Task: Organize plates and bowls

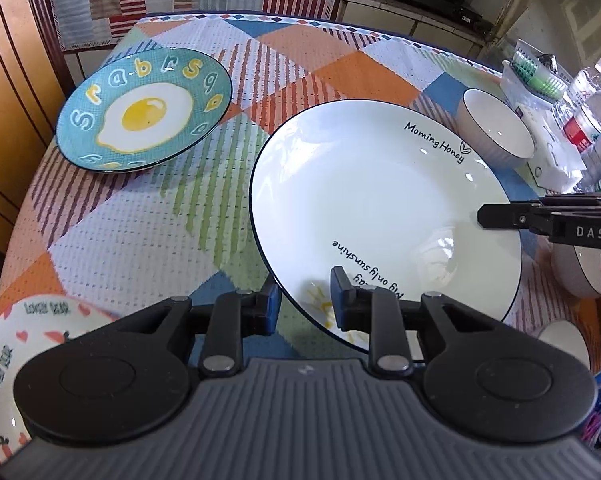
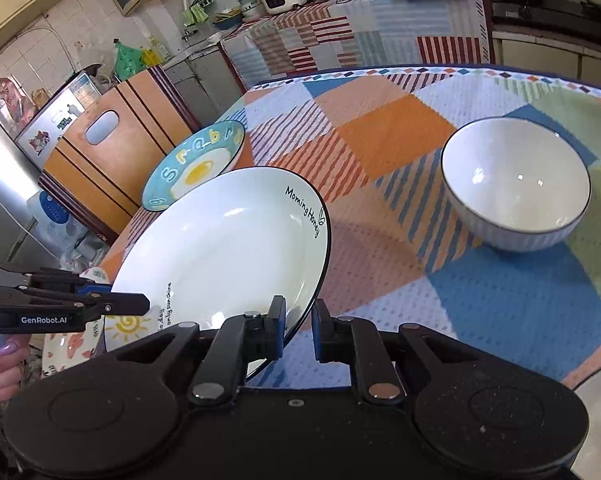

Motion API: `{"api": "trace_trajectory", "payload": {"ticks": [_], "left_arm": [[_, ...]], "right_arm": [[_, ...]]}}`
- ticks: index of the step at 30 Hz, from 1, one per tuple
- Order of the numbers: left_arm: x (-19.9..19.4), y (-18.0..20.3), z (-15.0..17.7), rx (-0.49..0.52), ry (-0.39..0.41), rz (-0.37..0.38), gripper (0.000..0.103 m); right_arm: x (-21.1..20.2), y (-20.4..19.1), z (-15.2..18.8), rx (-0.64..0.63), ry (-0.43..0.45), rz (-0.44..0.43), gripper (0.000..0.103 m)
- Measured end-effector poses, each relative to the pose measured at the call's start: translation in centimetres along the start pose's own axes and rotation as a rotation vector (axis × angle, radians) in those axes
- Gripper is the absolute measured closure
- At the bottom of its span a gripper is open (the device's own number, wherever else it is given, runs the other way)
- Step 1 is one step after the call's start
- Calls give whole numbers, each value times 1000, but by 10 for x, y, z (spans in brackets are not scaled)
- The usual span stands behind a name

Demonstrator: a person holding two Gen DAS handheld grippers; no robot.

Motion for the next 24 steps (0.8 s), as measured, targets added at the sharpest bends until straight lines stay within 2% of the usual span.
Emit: {"api": "trace_trajectory", "payload": {"ticks": [5,9,15,20,24], "left_arm": [[22,-2,-13,18,-23,15,78],[39,-7,-18,-11,-48,32,78],[58,-12,-16,-54,-59,17,78],[61,-9,-18,-40,-71,10,78],[61,-7,-21,-71,-109,13,77]], "right_arm": [[9,5,-3,-35,10,48,85],[18,13,-4,-19,9,71,85],[31,17,-2,-32,-14,97,85],[37,18,-3,-24,-23,122,85],[40,6,-2,17,-49,224,82]]}}
Point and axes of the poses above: each gripper's, at about its wrist camera, not at the fingertips, and x roughly the way its jaws point, y to its right, z to its underside, the point moved 2 cm from there along x, roughly the way its jaws point, and after that the axes turned 10 degrees about z, right-handed, at the moved point
